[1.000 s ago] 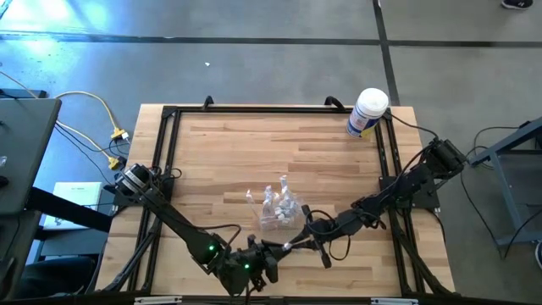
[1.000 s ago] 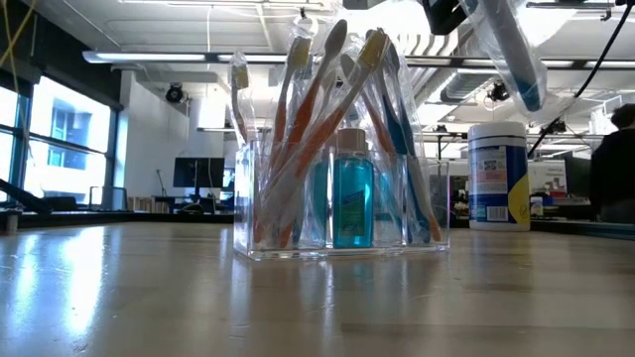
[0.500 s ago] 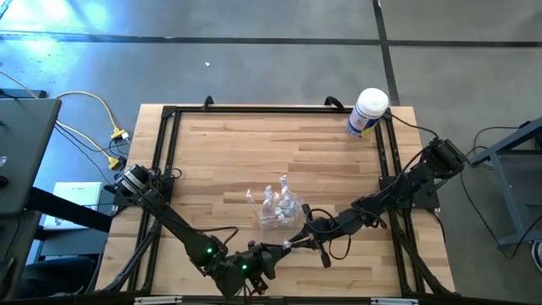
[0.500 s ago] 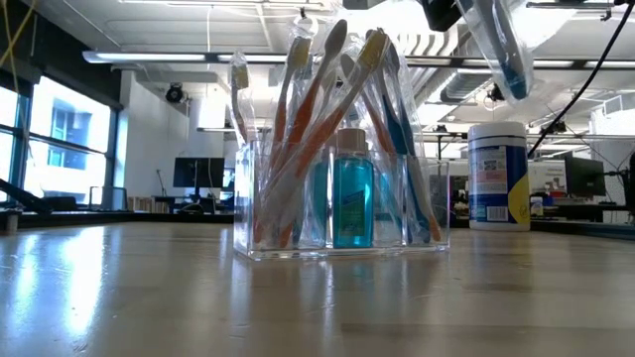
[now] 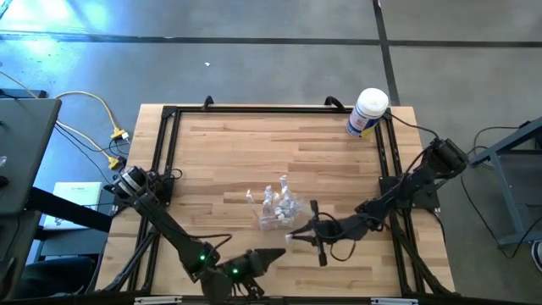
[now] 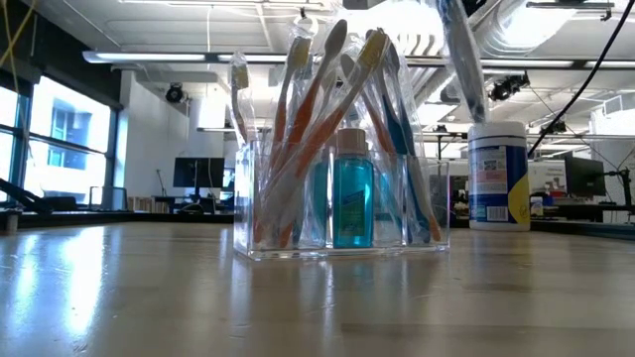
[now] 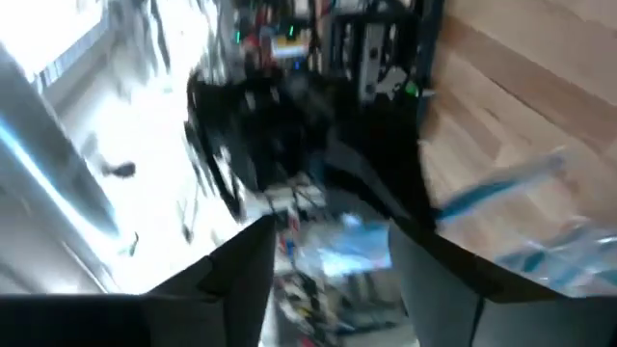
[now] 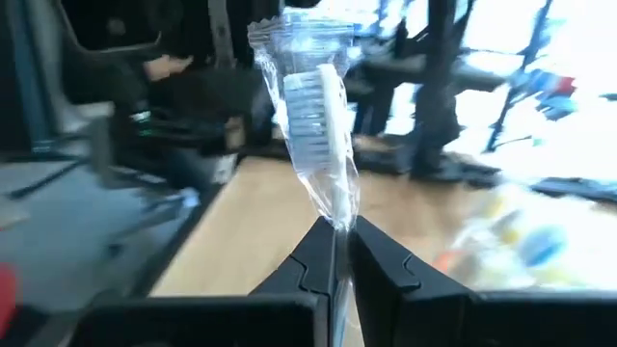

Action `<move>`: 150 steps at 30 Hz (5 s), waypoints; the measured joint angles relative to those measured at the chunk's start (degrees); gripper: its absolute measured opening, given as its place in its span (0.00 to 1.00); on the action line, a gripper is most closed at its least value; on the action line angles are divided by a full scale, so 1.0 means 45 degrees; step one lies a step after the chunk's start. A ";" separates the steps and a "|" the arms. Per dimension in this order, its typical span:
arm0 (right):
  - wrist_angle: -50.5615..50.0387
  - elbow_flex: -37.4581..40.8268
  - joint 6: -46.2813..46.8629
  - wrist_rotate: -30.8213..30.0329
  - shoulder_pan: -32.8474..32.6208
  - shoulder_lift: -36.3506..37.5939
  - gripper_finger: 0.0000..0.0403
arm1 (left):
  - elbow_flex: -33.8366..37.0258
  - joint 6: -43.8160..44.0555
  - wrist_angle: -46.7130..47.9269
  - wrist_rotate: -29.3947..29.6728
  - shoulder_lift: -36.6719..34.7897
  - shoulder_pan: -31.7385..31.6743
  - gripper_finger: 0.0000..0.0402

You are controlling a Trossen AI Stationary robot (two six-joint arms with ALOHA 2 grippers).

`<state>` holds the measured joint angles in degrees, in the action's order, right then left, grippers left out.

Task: Pick & Place toothbrushing station
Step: Put the blue toothbrush into the transparent organizer, then return to Home Position

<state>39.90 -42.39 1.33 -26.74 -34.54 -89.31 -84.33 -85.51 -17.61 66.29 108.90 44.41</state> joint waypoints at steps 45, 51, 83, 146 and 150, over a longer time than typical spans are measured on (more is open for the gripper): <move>0.9775 0.3905 -0.2017 -0.4027 0.1290 -0.1730 0.03 | 0.9605 2.1502 0.6722 -0.3138 -1.2073 -0.1234 0.54; 0.9632 0.3905 -0.0556 -0.4911 0.1252 -0.2614 0.03 | 1.0855 2.2053 0.6043 -0.3781 -1.3312 -0.1270 0.54; 0.8062 0.3910 -0.0825 -0.6667 -0.0069 -0.1319 0.62 | 1.1919 2.2091 0.5135 -0.4065 -1.3512 -0.1250 0.54; -0.6622 0.9306 0.1337 0.4688 0.3875 1.6670 0.01 | 1.7770 2.1634 0.5383 -0.3523 -2.3352 -0.3524 0.01; -0.6908 0.9311 0.1422 0.4650 0.3874 1.6682 0.01 | 1.8120 2.1246 0.4295 -0.4362 -2.3099 -0.3524 0.01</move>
<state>8.82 -0.49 7.73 -5.82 -17.11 -14.24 -2.80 10.10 1.72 46.66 4.96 28.56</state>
